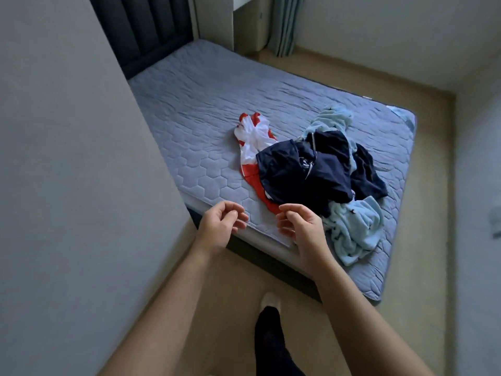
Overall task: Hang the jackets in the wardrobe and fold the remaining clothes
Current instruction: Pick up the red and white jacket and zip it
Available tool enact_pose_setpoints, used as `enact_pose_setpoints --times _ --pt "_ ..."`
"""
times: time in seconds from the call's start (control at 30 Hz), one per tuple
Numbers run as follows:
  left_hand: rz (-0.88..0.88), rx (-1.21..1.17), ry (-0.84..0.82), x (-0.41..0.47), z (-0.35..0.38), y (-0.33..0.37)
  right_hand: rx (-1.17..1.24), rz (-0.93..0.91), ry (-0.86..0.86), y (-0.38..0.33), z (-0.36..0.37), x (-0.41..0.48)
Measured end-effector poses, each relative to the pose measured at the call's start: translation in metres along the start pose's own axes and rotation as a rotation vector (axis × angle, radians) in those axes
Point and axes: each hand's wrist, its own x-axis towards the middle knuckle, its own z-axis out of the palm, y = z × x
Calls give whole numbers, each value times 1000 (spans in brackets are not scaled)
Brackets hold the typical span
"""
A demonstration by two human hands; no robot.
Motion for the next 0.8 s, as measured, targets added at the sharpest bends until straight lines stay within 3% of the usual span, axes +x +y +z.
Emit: enact_pose_setpoints --times 0.23,0.43,0.6,0.8 --pt "-175 20 20 160 56 -25 -175 172 -19 3 -26 180" --pt "-346 125 27 309 71 -70 -504 295 -73 30 -21 324" --pt "-508 276 20 433 67 -149 -1004 304 -225 91 -11 430" --pt "-534 485 -48 568 69 -261 -1362 206 -355 197 22 543"
